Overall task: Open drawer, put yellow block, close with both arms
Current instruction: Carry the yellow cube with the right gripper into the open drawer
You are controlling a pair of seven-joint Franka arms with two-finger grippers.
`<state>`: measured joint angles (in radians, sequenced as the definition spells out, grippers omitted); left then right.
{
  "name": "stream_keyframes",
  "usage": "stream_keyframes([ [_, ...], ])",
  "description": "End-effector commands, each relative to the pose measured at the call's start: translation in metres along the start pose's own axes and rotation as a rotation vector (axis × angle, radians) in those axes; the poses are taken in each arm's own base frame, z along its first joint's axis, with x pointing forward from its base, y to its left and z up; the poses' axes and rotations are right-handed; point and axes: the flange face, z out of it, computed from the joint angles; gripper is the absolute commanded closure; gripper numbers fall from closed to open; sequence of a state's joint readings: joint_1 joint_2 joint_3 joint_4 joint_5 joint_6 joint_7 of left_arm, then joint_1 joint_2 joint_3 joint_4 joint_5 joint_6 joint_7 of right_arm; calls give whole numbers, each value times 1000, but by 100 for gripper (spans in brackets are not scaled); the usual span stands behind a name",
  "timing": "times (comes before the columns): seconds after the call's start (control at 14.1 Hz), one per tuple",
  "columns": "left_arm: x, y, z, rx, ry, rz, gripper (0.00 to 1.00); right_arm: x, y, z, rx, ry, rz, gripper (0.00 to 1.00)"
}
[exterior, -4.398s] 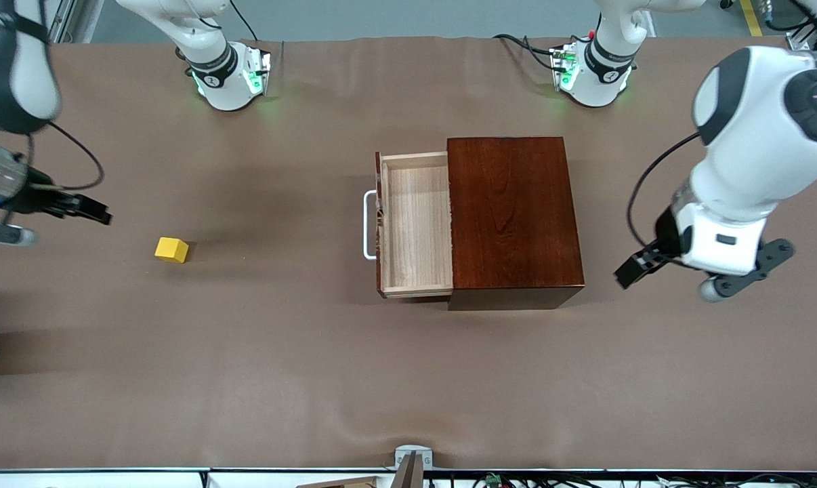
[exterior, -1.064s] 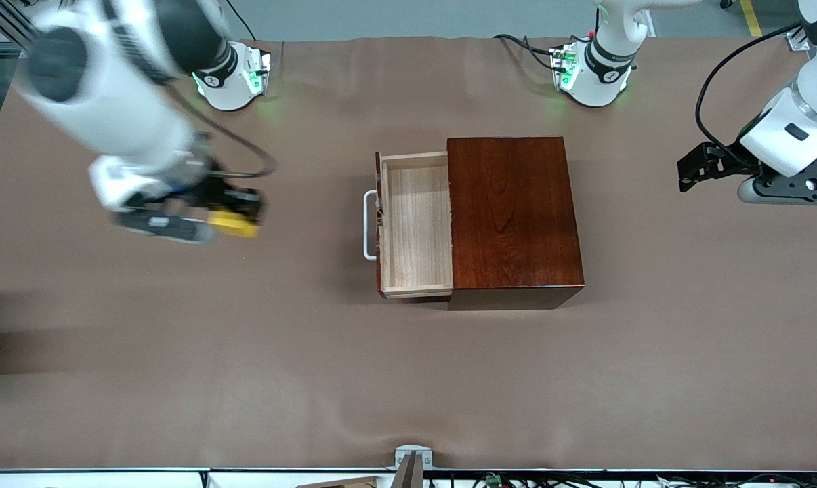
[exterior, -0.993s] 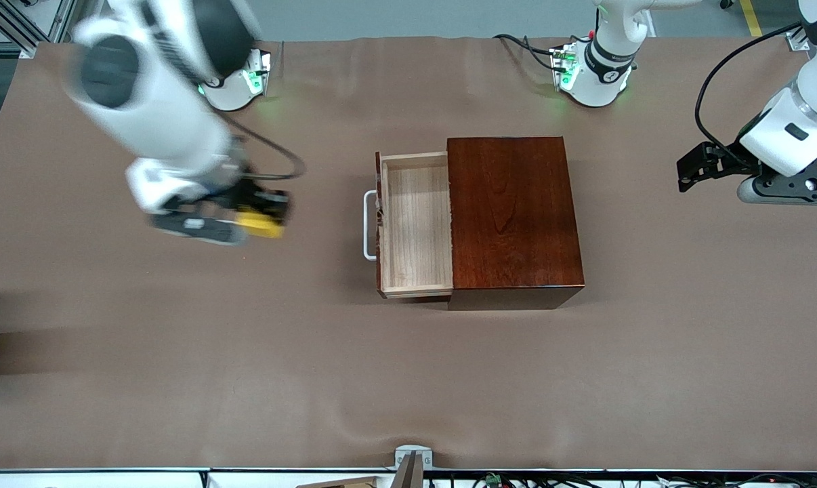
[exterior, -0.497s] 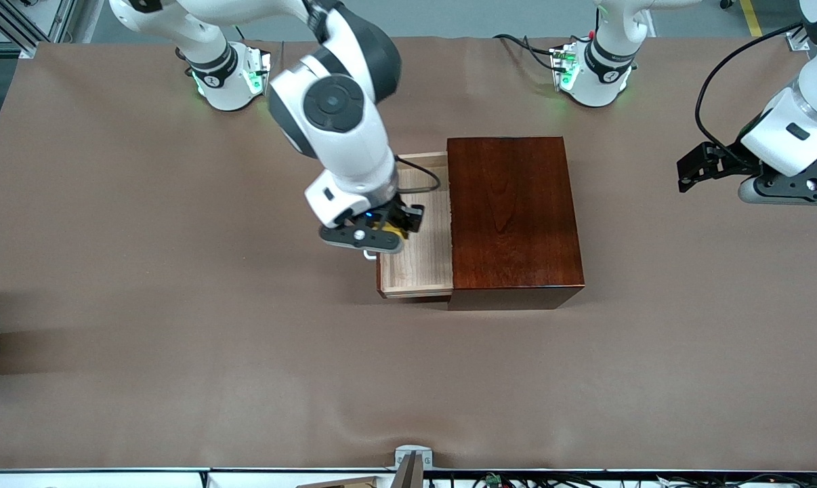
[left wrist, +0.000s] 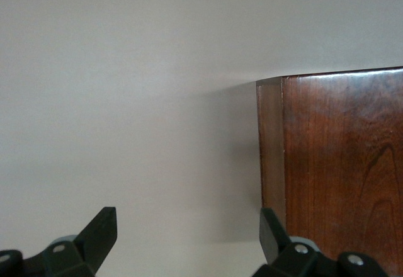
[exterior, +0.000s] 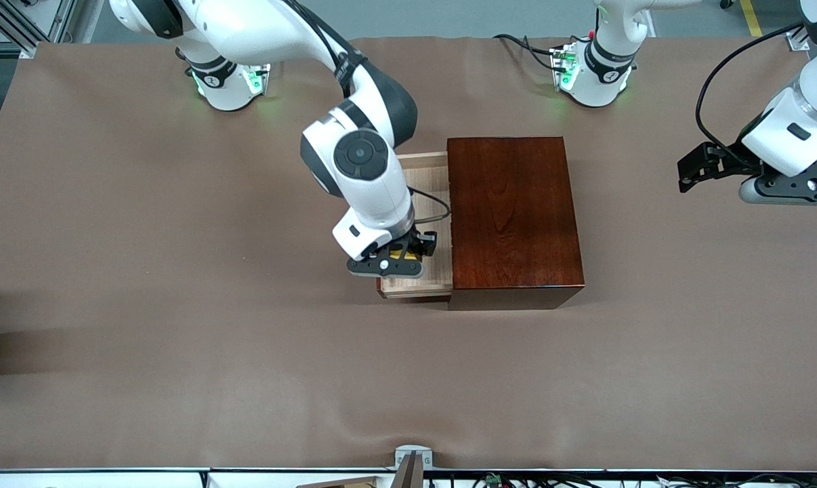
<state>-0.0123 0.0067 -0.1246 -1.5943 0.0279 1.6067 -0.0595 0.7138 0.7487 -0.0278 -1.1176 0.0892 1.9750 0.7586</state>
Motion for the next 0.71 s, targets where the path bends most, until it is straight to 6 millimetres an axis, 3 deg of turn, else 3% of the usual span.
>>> stream_keyframes([
  [0.0,2,-1,-5,-26,8,-3,0,-3,-3,22,-1,-14,-9,100],
  [0.14,3,-1,-5,-26,10,-3,0,-9,-4,39,-9,-22,-6,100],
  [0.43,2,-1,-5,-29,8,-3,0,-22,-17,55,8,-13,-17,99],
  [0.5,2,0,-6,-38,9,-4,0,-24,-18,56,15,-17,-15,87],
  [0.64,3,-1,-5,-42,7,-5,0,-24,-19,60,36,-43,18,0],
])
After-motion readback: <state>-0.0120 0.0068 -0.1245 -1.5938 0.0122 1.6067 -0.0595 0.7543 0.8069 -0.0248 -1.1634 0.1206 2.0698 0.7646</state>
